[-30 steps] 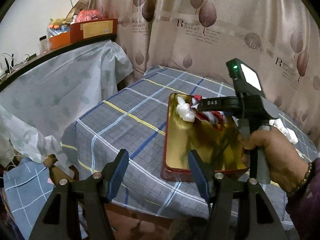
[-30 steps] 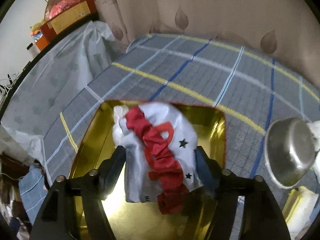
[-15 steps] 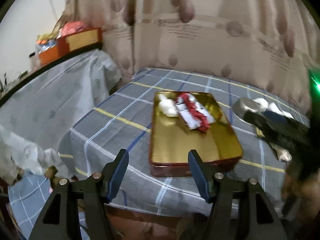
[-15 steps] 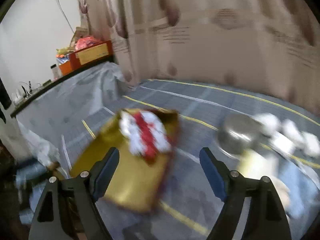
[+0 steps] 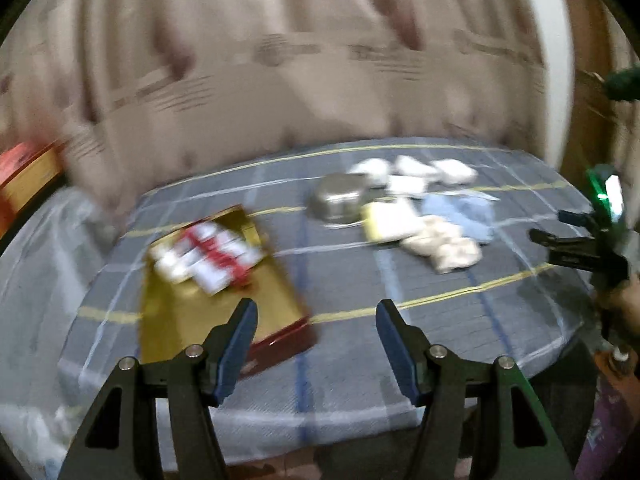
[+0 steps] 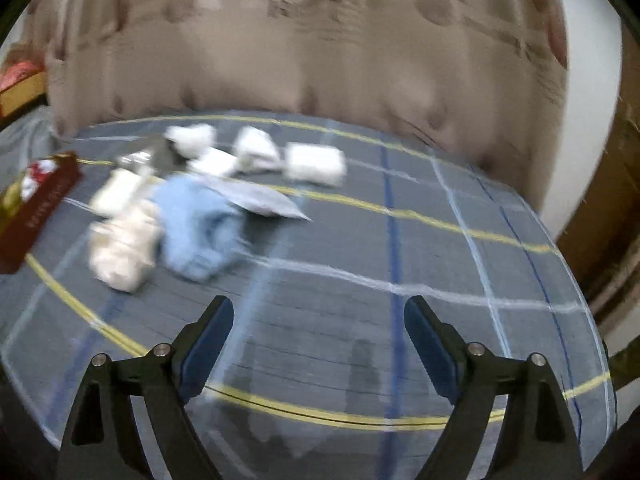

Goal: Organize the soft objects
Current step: 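Grasp the white-yellow folded cloth with the left gripper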

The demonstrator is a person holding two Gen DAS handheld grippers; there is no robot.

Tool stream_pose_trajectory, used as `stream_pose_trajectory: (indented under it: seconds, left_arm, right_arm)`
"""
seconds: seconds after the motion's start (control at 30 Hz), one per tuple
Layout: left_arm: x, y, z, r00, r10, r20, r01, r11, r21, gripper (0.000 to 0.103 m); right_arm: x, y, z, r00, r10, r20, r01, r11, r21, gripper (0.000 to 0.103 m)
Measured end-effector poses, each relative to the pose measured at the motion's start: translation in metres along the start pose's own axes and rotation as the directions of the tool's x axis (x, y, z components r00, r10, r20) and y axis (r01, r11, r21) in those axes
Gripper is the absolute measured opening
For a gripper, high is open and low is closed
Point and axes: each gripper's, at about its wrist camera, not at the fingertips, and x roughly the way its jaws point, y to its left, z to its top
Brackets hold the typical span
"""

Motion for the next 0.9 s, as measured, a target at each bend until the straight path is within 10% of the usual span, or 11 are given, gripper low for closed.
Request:
stream_pose_trajectory:
  seconds: [0.3, 0.53, 0.9]
  left_arm:
    - [0.085, -0.050, 0.054, 0.994, 0.022, -0.112, 0.015, 0.948, 0.318, 0.063]
    - [0.136, -0.100, 0.035, 0.989, 0.143, -0.026, -0.094, 0.765, 0.637, 0.063]
    - [0.191, -0.129, 0.022, 0.953, 0.252, 0.166, -0.279, 0.529, 0.801, 0.063]
  right_arm:
    - [-0.003, -0.019, -0.012, 0.995, 0.097, 0.020, -0.098, 0.990, 0.098, 0.086]
    - [0.003, -0.037, -0.014, 0.986, 0.164, 0.019, -0.165, 0.965, 0.202, 0.086]
    - [0.008, -0.047, -0.014, 0.970, 0.243, 0.017, -0.240, 0.938, 0.249, 0.086]
